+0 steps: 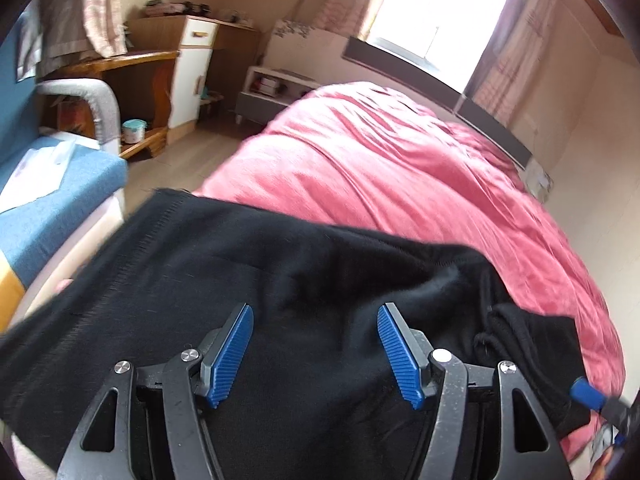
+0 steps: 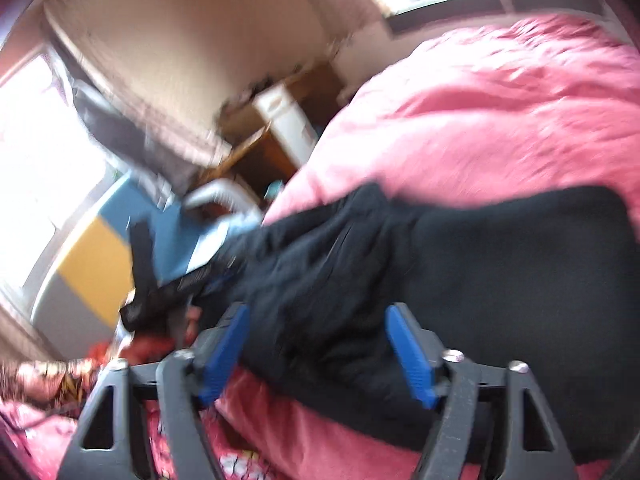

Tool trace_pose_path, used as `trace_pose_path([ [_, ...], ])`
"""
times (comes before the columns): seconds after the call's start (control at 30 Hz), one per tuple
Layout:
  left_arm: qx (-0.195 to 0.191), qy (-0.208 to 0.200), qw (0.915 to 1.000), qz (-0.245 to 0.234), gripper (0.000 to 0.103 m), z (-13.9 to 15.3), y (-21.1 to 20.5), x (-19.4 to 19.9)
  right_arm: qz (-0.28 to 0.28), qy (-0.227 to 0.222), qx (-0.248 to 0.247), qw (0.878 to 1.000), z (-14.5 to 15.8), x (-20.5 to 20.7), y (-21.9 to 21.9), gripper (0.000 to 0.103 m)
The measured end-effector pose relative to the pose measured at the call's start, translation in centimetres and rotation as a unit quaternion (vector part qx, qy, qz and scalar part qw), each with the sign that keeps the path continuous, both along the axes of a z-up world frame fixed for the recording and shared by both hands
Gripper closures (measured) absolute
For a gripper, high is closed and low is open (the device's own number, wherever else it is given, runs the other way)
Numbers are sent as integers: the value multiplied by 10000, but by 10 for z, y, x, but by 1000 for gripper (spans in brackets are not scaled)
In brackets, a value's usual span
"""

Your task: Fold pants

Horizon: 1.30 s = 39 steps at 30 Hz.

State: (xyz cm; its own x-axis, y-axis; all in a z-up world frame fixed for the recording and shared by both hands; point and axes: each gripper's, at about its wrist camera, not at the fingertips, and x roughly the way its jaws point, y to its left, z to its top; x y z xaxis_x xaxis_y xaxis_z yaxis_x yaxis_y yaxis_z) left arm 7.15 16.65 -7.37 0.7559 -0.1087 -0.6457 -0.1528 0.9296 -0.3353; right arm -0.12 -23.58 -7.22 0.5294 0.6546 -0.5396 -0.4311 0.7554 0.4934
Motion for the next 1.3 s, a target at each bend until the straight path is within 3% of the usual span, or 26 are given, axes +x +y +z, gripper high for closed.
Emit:
trace_pose_path([
  [0.1,-113,-36,9995,282,37,5,14,-5,-244,66,-595,9979,1,11,4,78],
  [0.3,-237,28,9967,782,37,11,46,-16,211,500,-869,9947,-22,36,47,77],
  [0.43,-284,37,9936,1094,37,17,72,-23,368,537,-1467,9870,-45,33,76,76],
  [0.57,-460,219,9895,1352,33,17,106,-26,221,675,-1126,9911,-53,33,67,76],
  [0.7,-1063,555,9821,1454,31,4,144,-26,148,701,-996,9924,-56,30,62,76],
  [0.87,-1958,978,9709,976,27,-19,163,-23,68,719,-862,9937,-58,32,56,75],
  [0.97,-2167,1239,9664,611,26,-31,157,-17,-6,767,-756,9942,-58,30,50,75],
  [1.23,-1478,1519,9773,-76,25,-29,125,-4,-46,770,-747,9942,-58,29,46,75],
  [1.3,-1382,1442,9798,-102,32,-25,120,-3,-49,768,-749,9942,-57,29,44,75],
])
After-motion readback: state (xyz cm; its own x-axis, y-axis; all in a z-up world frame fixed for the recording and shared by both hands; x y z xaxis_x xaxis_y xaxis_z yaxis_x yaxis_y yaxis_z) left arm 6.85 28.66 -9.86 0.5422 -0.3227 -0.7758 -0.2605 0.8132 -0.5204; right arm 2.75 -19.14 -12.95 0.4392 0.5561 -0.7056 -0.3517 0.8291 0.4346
